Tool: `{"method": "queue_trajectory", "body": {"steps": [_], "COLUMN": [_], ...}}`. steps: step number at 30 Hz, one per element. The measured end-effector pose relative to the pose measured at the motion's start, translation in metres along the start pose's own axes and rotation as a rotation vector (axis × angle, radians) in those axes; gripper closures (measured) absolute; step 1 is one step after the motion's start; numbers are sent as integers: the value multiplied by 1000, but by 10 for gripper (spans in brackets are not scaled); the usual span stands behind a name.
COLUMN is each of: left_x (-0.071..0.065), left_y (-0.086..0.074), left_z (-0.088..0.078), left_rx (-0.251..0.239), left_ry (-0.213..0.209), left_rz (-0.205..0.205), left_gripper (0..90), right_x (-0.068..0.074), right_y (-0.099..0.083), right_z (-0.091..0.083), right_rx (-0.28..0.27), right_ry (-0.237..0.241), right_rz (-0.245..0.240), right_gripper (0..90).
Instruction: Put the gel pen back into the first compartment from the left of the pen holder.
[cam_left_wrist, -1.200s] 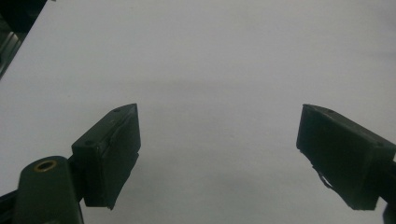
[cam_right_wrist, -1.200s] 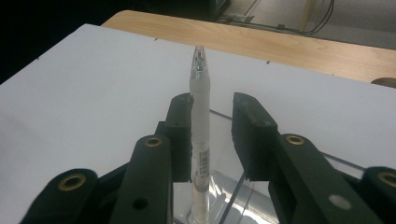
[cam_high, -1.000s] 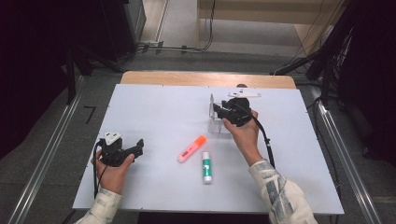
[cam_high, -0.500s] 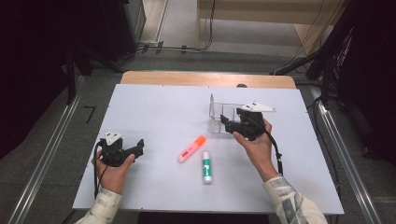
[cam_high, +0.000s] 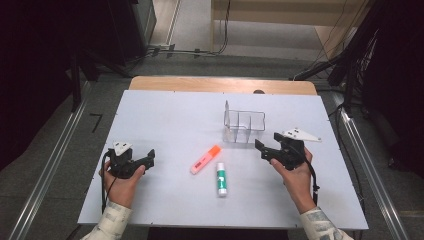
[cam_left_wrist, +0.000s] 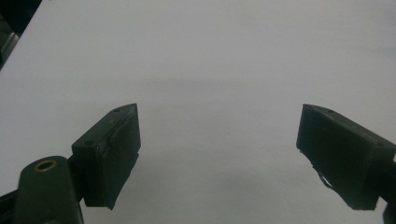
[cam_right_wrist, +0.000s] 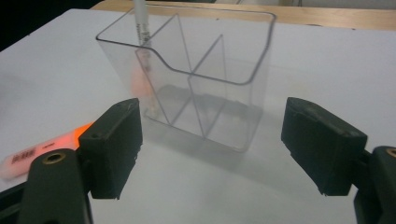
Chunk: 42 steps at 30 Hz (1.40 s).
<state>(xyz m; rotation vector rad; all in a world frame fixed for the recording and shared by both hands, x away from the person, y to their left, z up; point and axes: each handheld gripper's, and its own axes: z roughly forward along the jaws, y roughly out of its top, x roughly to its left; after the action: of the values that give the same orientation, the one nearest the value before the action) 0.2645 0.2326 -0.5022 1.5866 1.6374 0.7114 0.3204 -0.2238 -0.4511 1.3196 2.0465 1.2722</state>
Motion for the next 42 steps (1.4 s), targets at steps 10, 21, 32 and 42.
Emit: {"method": "queue_trajectory", "body": {"steps": [10,21,32,42], "left_x": [0,-1,-2,-3], "left_y": [0,0,0,-1], "left_z": [-1,-1,-1,0], "left_rx": [-2,1,1,1], "left_ry": [0,-2,-3,-3], "left_rz": [3,6,6,11], "left_gripper": [138,138,138,138], "right_x": [-13,-26,-32,-40], "right_y": [-16,-21,-25,-30], "right_z": [-15,-26,-28,-32], "right_rx": [23,-2,22,30], "right_ry": [-37,-22,-40,-65], "right_rz": [-6,60,41,44], "right_gripper": [213,171,198,192]}}
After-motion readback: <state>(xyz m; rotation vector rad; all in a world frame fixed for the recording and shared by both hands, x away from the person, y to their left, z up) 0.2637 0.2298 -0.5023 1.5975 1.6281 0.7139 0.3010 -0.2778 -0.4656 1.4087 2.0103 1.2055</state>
